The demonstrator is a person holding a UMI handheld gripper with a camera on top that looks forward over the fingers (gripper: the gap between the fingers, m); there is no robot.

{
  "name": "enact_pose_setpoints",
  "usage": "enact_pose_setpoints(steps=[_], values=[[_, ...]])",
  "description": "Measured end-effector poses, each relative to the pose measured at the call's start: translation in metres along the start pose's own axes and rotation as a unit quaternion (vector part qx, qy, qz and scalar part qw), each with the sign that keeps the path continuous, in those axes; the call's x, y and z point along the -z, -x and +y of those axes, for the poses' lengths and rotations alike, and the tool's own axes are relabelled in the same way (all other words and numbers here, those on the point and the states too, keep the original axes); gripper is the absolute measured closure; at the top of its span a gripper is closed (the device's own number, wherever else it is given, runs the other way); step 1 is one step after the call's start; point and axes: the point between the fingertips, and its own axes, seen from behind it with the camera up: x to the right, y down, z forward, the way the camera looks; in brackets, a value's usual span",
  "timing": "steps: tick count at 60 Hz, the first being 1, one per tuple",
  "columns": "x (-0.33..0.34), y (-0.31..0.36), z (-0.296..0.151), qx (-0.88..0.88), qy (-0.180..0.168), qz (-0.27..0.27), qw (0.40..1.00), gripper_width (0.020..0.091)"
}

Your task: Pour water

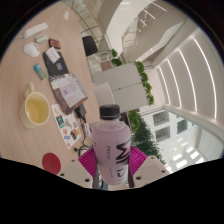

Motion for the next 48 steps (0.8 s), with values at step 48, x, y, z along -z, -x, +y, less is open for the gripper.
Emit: enact_pose_setpoints(steps=[48], values=[[-0.049, 0.046, -0.063, 0.06, 0.008, -0.041, 0.997, 0.0705]])
